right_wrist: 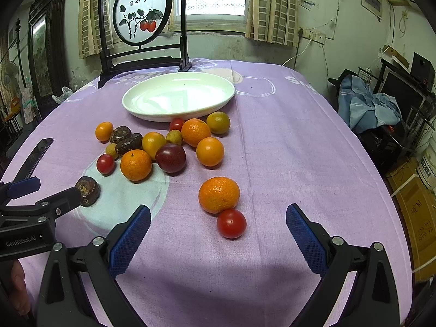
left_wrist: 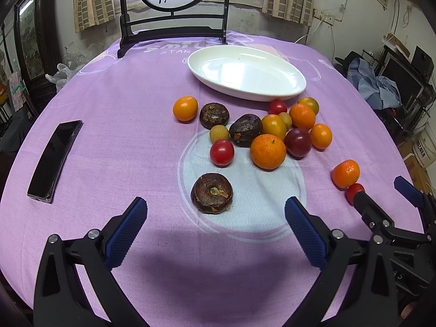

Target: Organize fruits

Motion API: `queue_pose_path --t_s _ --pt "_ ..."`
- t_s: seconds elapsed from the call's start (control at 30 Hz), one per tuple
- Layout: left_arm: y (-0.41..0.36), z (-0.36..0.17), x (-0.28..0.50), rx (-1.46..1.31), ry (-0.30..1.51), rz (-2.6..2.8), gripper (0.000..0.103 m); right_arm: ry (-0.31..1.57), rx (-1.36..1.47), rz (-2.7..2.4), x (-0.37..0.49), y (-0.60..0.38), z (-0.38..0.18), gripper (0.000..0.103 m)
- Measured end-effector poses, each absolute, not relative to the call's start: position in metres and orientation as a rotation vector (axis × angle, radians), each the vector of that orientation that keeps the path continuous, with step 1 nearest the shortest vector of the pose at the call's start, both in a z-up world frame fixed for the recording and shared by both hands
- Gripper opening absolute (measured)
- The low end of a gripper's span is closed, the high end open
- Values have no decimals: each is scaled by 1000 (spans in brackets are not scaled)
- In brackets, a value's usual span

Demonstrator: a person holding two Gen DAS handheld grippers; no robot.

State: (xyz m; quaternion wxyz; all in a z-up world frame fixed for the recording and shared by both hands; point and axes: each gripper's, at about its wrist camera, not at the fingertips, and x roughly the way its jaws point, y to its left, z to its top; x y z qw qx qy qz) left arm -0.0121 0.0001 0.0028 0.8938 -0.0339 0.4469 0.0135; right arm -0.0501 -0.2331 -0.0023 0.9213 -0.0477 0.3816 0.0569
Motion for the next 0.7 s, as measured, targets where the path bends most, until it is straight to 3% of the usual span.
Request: queue_pose_path --t_s 0.7 --pt "21 -49 30 -38 1055 -16 99 853 -133 168 -38 -243 -28 100"
